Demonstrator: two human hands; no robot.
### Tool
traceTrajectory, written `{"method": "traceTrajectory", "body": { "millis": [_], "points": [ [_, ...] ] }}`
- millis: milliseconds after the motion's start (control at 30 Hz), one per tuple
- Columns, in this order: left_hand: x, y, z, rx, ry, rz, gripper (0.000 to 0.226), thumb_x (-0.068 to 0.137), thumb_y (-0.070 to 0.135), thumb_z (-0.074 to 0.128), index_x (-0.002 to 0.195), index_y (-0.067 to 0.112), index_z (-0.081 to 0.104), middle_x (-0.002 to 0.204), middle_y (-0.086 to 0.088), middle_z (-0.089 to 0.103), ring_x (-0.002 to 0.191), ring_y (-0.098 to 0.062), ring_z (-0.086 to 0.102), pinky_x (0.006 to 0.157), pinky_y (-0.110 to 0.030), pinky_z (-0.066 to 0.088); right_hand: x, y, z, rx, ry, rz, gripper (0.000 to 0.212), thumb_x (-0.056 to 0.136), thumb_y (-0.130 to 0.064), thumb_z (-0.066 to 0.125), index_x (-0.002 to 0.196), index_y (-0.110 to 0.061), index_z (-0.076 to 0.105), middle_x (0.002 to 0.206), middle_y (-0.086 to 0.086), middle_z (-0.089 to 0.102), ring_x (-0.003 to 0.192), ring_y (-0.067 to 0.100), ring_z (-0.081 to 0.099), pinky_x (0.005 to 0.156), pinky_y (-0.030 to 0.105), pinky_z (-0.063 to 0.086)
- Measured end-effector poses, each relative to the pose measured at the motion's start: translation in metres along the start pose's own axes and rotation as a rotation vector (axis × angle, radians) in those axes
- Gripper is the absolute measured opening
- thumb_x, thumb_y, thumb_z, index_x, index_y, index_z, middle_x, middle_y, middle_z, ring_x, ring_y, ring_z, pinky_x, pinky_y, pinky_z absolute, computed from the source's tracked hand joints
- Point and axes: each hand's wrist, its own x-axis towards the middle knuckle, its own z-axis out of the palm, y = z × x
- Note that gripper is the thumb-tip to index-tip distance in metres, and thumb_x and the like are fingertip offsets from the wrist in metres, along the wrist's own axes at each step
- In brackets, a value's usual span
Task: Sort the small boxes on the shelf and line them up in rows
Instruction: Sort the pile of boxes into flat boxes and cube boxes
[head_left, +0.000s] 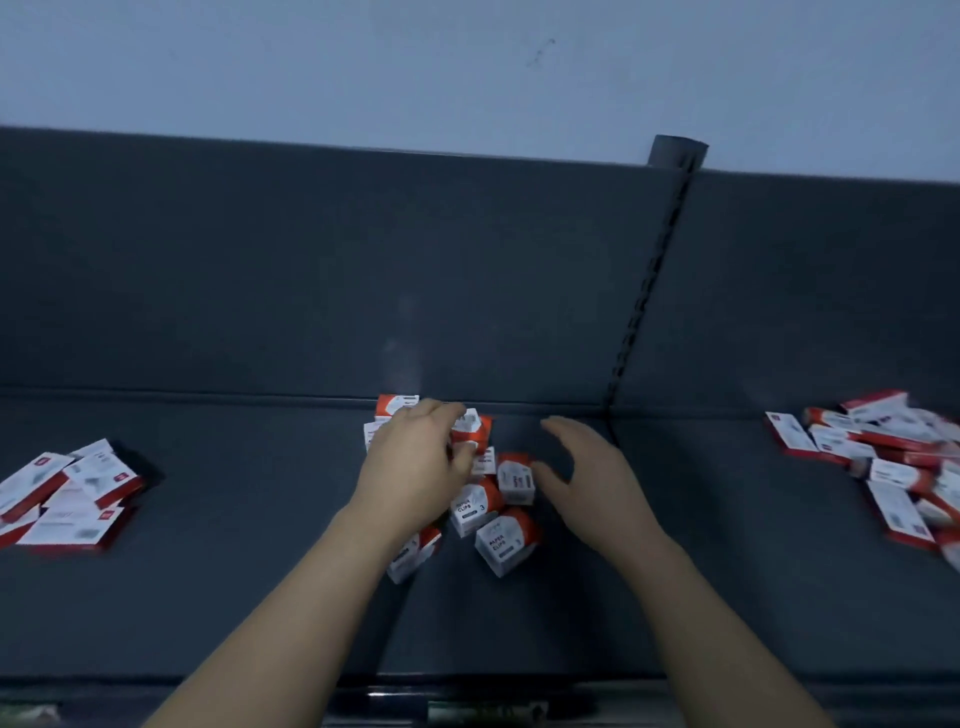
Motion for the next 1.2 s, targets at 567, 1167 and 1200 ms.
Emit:
{"method": "traceTrajectory", "body": {
  "millis": [567,1167,1200],
  "points": [
    [-0.020,0.201,0.070,-0.001,-0.115,0.419,0.043,0.095,0.039,0.045,0.135,0.022,0.049,0.126,0.004,0.057,0.113,-0.019,0.050,0.095,-0.031,0.039,-0.129,0.118,-0.143,-0.253,0.192,0.252,0.049,0.093,-0.027,0.055,0.140,-0.014,0.044,0.141,0.000,0.048,0.126,0.014,0.045,0.096,0.012,0.025],
    [-0.008,0.432,0.186,-0.133,-0.314,0.455,0.036,0.093,0.033,0.054,0.127,0.023,0.057,0.122,0.002,0.062,0.109,-0.017,0.056,0.091,-0.033,0.048,-0.215,0.310,-0.300,-0.307,0.231,0.518,0.041,0.093,-0.030,0.053,0.133,-0.022,0.050,0.131,-0.004,0.056,0.116,0.015,0.052,0.088,0.024,0.040],
    [-0.002,0.439,0.190,-0.135,-0.323,0.454,0.038,0.093,0.033,0.054,0.129,0.023,0.056,0.124,0.002,0.061,0.112,-0.017,0.055,0.091,-0.032,0.047,-0.213,0.317,-0.303,-0.300,0.236,0.523,0.041,0.092,-0.029,0.054,0.132,-0.022,0.050,0.130,-0.004,0.056,0.115,0.015,0.052,0.088,0.024,0.040]
  ]
}}
